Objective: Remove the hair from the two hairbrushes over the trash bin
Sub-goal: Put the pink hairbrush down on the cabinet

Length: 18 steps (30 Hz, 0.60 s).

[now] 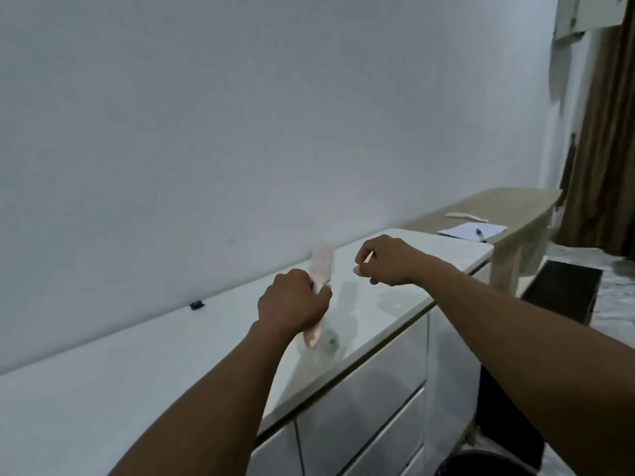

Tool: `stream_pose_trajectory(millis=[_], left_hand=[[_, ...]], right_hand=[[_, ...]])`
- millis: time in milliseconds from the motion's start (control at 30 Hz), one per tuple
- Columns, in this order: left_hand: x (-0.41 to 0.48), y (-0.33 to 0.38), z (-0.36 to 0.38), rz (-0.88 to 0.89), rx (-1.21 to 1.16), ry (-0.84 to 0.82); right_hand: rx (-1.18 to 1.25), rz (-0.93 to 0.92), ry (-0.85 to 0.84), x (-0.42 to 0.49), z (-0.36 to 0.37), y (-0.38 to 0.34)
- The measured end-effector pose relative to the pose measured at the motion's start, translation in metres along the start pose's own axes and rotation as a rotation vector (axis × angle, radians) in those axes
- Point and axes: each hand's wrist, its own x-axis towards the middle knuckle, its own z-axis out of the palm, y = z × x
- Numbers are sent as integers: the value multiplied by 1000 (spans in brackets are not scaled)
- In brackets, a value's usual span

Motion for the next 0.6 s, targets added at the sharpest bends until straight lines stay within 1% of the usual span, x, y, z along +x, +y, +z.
stream_pose_trajectory(millis=[133,333,433,600], left_hand=[[7,-51,-4,-114,30,-4],[12,-97,12,-245,89,-58],[16,-108,20,-266,136,-94],[25,-115,30,-248,201,-140]], right_hand=[[-94,-117,-66,28,44,-30],[-123,-135,-121,59,89,-41],[-118,-118,-126,73,102,-39],[-129,-105,-129,88,117,-33]])
